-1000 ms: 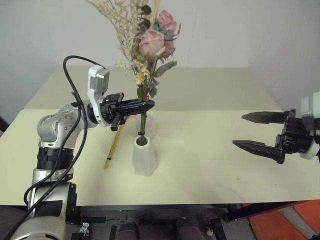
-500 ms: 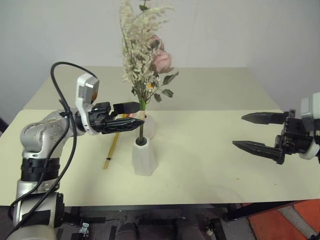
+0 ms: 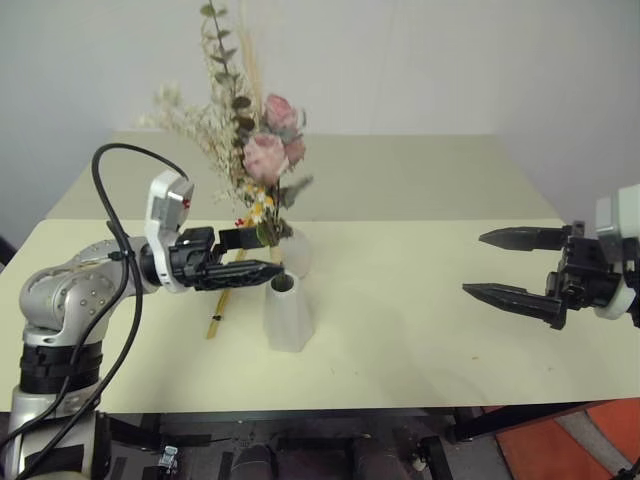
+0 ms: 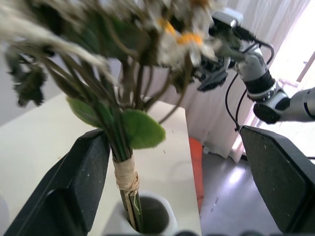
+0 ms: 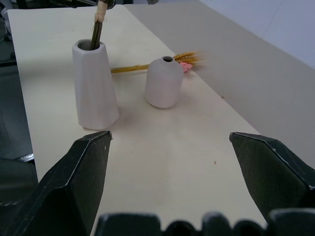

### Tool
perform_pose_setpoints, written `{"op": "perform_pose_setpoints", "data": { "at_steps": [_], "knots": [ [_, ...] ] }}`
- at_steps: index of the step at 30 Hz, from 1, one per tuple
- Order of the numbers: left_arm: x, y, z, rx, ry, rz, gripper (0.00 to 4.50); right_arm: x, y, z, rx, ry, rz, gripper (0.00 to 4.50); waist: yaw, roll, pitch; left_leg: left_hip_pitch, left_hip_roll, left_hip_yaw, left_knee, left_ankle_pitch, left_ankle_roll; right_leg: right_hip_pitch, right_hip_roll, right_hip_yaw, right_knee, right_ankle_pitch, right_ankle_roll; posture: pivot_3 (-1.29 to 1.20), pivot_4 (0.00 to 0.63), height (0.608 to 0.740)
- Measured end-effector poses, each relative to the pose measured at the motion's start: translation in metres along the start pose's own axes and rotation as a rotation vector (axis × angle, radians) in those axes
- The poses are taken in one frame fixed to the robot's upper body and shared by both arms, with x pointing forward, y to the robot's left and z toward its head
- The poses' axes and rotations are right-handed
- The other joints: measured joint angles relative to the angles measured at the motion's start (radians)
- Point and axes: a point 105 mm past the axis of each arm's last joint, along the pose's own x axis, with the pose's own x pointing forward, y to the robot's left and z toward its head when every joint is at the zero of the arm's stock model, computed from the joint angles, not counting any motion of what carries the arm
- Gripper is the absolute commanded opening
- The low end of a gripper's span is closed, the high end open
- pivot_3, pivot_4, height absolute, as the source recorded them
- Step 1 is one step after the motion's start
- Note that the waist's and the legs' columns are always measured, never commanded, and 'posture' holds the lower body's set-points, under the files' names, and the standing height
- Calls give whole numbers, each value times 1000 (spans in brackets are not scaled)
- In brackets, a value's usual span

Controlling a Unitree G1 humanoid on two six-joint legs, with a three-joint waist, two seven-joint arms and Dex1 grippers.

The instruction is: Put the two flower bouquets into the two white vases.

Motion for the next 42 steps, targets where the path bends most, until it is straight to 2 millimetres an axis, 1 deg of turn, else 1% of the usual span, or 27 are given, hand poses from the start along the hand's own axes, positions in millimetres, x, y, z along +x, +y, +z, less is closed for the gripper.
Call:
{"op": "perform_pose_setpoints", "data": {
  "at_steps": [3, 9, 14, 19, 21, 23, 25, 29, 31, 32, 34, 36, 38, 41, 42],
  "knots": [
    [1, -2, -16, 1, 68, 0, 4431, 0, 0, 0, 0, 0, 0, 4500, 3, 0, 0, 0, 0, 0, 0, 0, 0, 0, 0, 0, 0, -3, -5, 0, 150, 740],
    [-1, -1, -18, 20, 109, 22, 4431, 3, -1, 2, -8, -4, 5, 4500, 8, 0, 0, 0, 0, 0, 0, 0, 0, 0, 0, 0, 0, -3, -6, 0, 150, 740],
    [-14, 2, -25, 18, 164, 87, 4431, 2, -3, 2, -6, -5, 0, 4500, 4, 0, 0, 0, 0, 0, 0, 0, 0, 0, 0, 0, 0, -3, -6, 0, 150, 740],
    [-35, 6, -22, 44, 204, 182, 4431, 4, -2, -1, 3, -1, 14, 4500, 5, 0, 0, 0, 0, 0, 0, 0, 0, -1, 0, 0, 0, -4, -6, 0, 150, 740],
    [-43, 10, -21, 42, 219, 228, 4431, 5, -2, -1, 3, -1, 17, 4500, 6, 0, 0, 0, 0, 0, 0, 0, 0, -1, 0, 0, -1, -4, -6, 0, 150, 740],
    [-54, 18, -21, 40, 240, 303, 4431, 5, -2, -2, 2, -3, 23, 4500, 7, 0, 0, 0, 0, 0, 0, 0, 0, -1, 0, 0, -1, -4, -6, 0, 150, 740],
    [-63, 32, -19, 39, 275, 409, 4431, 4, -3, -2, 3, -3, 24, 4500, 11, 0, 0, 0, 0, 0, 0, 0, 0, -1, 0, 0, 0, -4, -6, 0, 150, 740],
    [-70, 63, -19, 31, 392, 605, 4431, 6, -3, -1, -6, -6, 39, 4500, 14, 0, 0, -1, 0, 0, 0, 0, 0, 0, 0, 0, -1, -4, -6, 0, 150, 740],
    [-66, 80, -21, -22, 414, 691, 4431, 7, -3, -2, -4, -6, 49, 4500, 16, 0, 0, -1, -1, 0, 0, 0, 0, -1, 0, 0, -1, -3, -5, 0, 150, 740],
    [-64, 89, -24, -62, 420, 736, 4431, 7, -3, -2, -6, -4, 53, 4500, 15, 0, 0, -1, -1, 0, 0, 0, 0, -1, 0, 0, 0, -1, -1, 0, 150, 740],
    [-60, 108, -32, -134, 449, 828, 4431, 8, -4, -2, -15, -1, 58, 4500, 14, 0, 0, -2, -1, 0, 0, 0, 0, -1, 0, 0, -1, 0, 0, 0, 150, 740],
    [-59, 119, -41, -179, 497, 895, 4431, 8, -4, -2, -17, -2, 60, 4500, 10, 0, 0, -2, -1, 0, 0, 0, 0, -1, 0, 0, -1, 0, 1, 0, 150, 740],
    [-54, 131, -50, -212, 561, 954, 4431, 7, -4, -2, -16, -2, 61, 4500, 9, 0, 0, -3, -1, -1, 0, 0, 0, -2, 0, 0, 0, 0, 1, 0, 150, 740],
    [-49, 141, -63, -247, 645, 1018, 4431, 8, -4, -1, -19, -1, 62, 4500, 6, 0, 0, -3, -1, -1, 0, 0, 0, -2, 0, 0, 0, 0, 1, 0, 150, 740],
    [-48, 144, -67, -259, 663, 1034, 4258, 7, -3, -1, -19, -1, 62, 4500, 5, 0, 0, -3, -1, -1, 0, 0, 0, -2, 0, 0, 0, 0, 1, 0, 150, 740]
  ]
}}
